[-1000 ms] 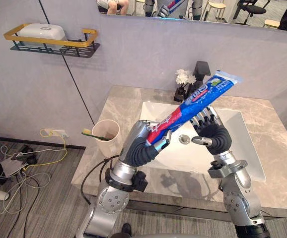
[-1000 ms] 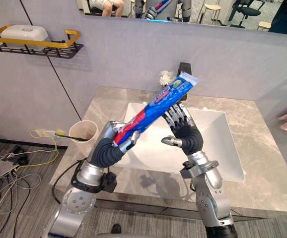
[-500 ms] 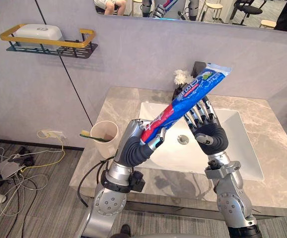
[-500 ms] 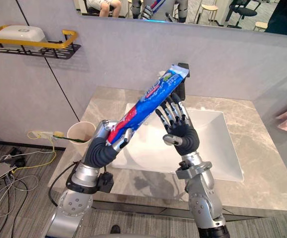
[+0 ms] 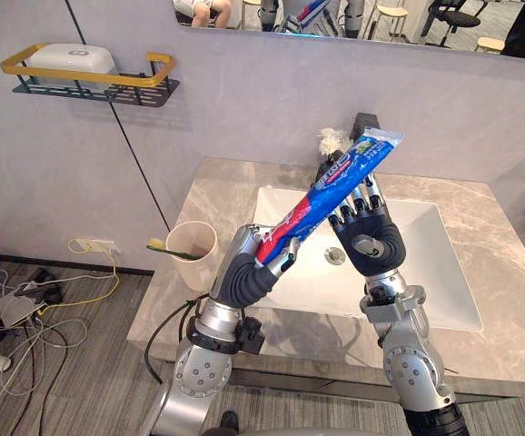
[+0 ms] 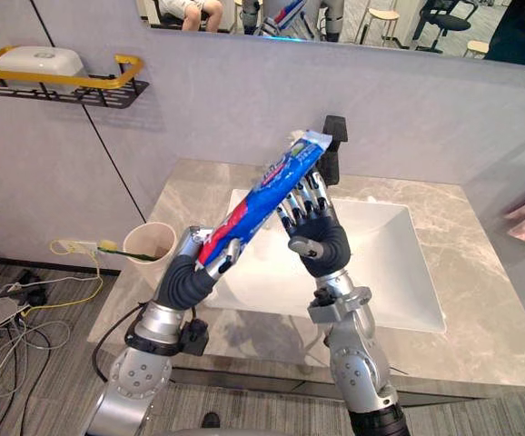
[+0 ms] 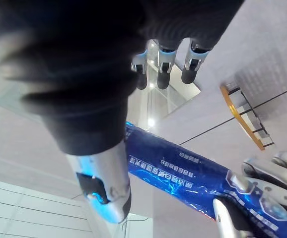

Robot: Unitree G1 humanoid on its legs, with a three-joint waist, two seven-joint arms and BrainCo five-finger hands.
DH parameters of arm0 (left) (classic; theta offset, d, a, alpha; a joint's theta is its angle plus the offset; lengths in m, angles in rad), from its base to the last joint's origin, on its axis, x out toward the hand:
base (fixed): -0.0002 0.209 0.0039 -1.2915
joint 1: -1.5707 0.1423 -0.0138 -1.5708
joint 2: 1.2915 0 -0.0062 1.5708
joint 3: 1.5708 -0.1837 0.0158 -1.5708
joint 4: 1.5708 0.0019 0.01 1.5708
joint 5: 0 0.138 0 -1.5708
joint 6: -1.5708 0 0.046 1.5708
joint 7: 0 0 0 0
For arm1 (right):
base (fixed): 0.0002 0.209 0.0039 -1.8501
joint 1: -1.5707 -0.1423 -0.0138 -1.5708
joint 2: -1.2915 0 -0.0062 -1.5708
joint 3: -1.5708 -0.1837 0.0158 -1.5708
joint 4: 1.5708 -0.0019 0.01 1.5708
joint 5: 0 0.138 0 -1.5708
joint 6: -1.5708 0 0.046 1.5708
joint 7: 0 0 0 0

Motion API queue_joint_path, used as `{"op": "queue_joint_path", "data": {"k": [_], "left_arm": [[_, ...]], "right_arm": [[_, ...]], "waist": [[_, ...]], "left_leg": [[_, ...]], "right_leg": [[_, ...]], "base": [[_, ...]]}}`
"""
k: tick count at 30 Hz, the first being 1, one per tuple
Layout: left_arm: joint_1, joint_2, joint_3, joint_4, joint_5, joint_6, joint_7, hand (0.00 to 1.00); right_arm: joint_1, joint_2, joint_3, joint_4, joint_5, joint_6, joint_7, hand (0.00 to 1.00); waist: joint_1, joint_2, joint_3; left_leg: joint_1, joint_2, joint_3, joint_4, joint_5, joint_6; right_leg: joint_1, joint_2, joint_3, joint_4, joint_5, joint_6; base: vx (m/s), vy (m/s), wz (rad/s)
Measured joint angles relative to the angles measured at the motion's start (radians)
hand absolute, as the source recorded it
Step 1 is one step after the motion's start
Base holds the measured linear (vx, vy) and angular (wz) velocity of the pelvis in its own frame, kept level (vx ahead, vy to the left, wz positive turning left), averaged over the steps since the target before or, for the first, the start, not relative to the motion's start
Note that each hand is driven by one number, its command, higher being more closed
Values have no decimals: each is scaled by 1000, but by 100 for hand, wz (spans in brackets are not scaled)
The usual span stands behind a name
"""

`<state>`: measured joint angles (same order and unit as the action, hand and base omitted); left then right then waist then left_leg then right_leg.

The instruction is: Organize washtable

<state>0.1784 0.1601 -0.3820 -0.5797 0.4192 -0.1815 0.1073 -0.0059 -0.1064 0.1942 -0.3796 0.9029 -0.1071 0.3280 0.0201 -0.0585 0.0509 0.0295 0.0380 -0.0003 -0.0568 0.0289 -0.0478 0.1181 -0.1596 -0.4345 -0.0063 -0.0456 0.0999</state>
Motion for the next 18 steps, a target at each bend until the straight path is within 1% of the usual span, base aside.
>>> {"op": "queue_joint_path", "data": {"k": [8,13,15,18], "left_arm": [[0,0,0,0,-29,0,-8,100],[0,0,-9,1,-36,1,-18,100],[0,0,-20,1,-37,1,-19,100],[-3,0,-28,7,-37,2,-19,100]], "right_arm": [[-13,13,11,7,1,2,-6,0],[-45,23,19,50,13,7,-20,0],[-47,23,34,57,30,11,-21,0],[-48,23,57,61,32,31,-20,0]], "waist": [[0,-7,-5],[0,-8,-5],[0,-8,-5],[-1,-8,-5]], "left_leg": [[1,0,4,-8,0,0],[1,-2,5,-13,0,0],[1,-2,5,-13,0,0],[1,-2,6,-13,0,0]], "right_leg": [[-1,1,1,-9,1,2],[0,1,1,-16,3,5],[0,1,1,-17,3,5],[0,0,1,-16,4,5]], "base": [[0,0,0],[0,0,0],[0,0,0],[0,0,0]]}}
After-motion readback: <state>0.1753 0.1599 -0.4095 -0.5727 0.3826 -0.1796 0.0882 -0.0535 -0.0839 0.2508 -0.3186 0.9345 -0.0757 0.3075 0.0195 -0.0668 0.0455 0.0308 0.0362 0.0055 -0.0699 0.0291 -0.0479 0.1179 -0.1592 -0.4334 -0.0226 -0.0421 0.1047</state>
